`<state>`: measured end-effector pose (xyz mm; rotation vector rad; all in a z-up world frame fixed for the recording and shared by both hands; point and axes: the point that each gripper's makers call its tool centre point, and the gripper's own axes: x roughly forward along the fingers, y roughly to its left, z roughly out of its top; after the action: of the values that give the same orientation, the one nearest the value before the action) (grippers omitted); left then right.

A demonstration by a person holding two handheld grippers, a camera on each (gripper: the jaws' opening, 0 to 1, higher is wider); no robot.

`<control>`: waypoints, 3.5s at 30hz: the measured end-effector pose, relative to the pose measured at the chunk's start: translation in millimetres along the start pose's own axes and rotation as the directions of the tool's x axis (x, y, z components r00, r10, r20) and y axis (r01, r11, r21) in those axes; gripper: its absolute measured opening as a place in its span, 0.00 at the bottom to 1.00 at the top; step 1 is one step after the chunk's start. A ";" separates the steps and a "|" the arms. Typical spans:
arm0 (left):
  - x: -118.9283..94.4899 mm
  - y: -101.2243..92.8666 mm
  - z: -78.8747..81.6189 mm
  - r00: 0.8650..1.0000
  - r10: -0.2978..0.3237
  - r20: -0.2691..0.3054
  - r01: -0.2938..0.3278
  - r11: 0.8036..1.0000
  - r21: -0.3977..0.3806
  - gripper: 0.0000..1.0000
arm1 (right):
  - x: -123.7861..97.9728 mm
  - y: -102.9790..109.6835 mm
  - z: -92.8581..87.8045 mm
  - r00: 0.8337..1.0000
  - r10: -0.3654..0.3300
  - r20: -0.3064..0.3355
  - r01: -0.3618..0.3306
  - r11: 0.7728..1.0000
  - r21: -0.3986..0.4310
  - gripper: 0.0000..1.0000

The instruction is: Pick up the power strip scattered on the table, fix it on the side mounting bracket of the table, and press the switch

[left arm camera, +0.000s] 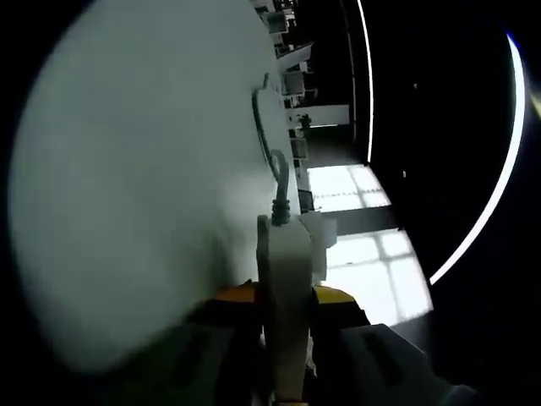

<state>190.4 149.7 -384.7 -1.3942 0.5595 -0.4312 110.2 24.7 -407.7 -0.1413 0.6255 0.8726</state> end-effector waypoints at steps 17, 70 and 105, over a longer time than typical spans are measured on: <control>-1.8 -10.1 0.1 0.995 -0.074 -0.070 0.072 0.997 -0.029 0.24 | -6.0 12.9 10.2 0.997 0.016 0.074 -0.013 0.999 -0.036 0.59; -35.5 -36.6 68.9 0.946 -0.203 -0.254 0.198 0.979 -0.045 0.25 | -45.6 32.3 50.7 0.949 0.060 0.310 -0.039 0.997 -0.074 0.58; -99.8 -27.7 157.1 0.888 -0.243 -0.390 0.247 0.968 -0.041 0.24 | -32.7 37.2 48.2 0.954 0.069 0.292 -0.055 0.997 -0.058 0.56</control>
<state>206.6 329.9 -332.9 -1.3809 0.7062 -0.9321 88.5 44.3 -345.1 -0.0345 0.3310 0.9487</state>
